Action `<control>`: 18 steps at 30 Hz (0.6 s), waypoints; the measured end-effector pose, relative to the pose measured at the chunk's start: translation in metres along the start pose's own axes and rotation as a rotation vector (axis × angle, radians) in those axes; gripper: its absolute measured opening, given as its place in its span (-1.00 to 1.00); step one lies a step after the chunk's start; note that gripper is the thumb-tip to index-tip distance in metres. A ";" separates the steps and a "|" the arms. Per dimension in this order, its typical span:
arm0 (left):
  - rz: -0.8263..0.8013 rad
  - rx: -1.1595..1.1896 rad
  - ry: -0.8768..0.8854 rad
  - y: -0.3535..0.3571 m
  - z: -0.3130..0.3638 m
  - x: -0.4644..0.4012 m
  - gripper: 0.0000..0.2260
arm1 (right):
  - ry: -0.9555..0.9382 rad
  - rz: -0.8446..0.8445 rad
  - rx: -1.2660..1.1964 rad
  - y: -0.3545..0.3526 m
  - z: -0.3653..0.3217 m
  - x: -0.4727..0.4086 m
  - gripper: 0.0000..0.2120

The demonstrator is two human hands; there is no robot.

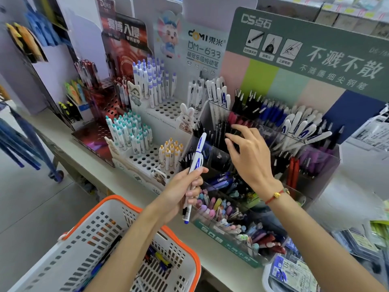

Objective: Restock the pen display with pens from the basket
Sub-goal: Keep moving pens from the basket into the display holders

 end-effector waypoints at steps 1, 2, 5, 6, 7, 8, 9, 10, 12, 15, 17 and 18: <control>0.000 0.001 0.002 0.000 0.001 0.000 -0.81 | 0.018 0.004 -0.004 0.000 -0.001 0.002 -0.74; 0.002 0.004 0.002 0.000 0.001 -0.001 -0.81 | 0.028 -0.009 0.007 0.001 -0.003 0.004 -0.68; 0.011 0.012 0.001 0.001 0.000 -0.003 -0.81 | 0.025 -0.127 0.119 0.013 -0.007 0.012 -0.51; 0.012 0.010 0.001 0.003 0.000 -0.003 -0.81 | 0.015 -0.161 0.155 0.016 -0.009 0.015 -0.49; 0.012 0.006 0.000 0.004 0.000 -0.003 -0.81 | 0.008 -0.169 0.166 0.015 -0.010 0.018 -0.49; 0.010 -0.002 -0.003 0.006 0.000 -0.004 -0.80 | 0.015 -0.154 0.145 0.011 -0.012 0.018 -0.50; 0.006 -0.015 -0.009 0.009 0.001 -0.003 -0.80 | 0.045 -0.120 0.078 0.003 -0.014 0.016 -0.52; 0.000 -0.039 -0.014 0.012 0.001 -0.003 -0.80 | 0.101 -0.073 -0.031 -0.007 -0.016 0.015 -0.54; -0.022 -0.121 -0.022 0.022 0.002 -0.004 -0.81 | 0.274 -0.031 -0.335 -0.024 -0.015 0.014 -0.60; -0.063 -0.246 -0.029 0.038 0.000 -0.007 -0.82 | 0.466 -0.107 -0.660 -0.028 -0.010 0.017 -0.69; -0.082 -0.308 -0.020 0.048 -0.002 -0.010 -0.84 | 0.520 -0.095 -0.738 -0.034 -0.001 0.020 -0.73; -0.087 -0.330 -0.013 0.053 -0.002 -0.011 -0.84 | 0.544 -0.089 -0.777 -0.037 0.004 0.022 -0.73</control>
Point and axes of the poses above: each hand's wrist, its own x-axis away from the middle knuckle, its own y-axis out of the palm, z = x × y, the point moved 7 cm from there along -x, towards the middle knuckle, and after that the axes turned 4 degrees about -y, right-handed, at the moved point
